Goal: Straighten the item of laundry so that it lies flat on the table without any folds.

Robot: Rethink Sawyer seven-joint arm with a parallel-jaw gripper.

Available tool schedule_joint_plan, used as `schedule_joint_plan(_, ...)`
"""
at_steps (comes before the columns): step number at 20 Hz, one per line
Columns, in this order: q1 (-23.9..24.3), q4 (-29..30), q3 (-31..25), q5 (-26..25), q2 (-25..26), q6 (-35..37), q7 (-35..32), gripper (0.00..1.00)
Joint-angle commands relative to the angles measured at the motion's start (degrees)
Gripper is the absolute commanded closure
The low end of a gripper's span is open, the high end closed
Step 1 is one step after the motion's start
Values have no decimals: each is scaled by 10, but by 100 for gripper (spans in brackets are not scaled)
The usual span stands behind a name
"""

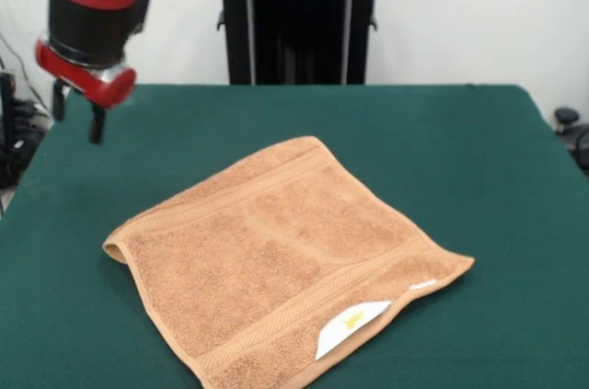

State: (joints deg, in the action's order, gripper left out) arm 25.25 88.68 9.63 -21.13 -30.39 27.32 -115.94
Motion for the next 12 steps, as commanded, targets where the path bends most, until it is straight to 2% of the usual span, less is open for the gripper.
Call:
schedule_joint_plan(1,-29,82,-127,80,19,-24,-85,0)
schedule_joint_plan(6,-35,92,-147,124,10,-25,-96,0)
schedule_joint_plan(12,-79,74,-133,175,19,-43,-143,0)
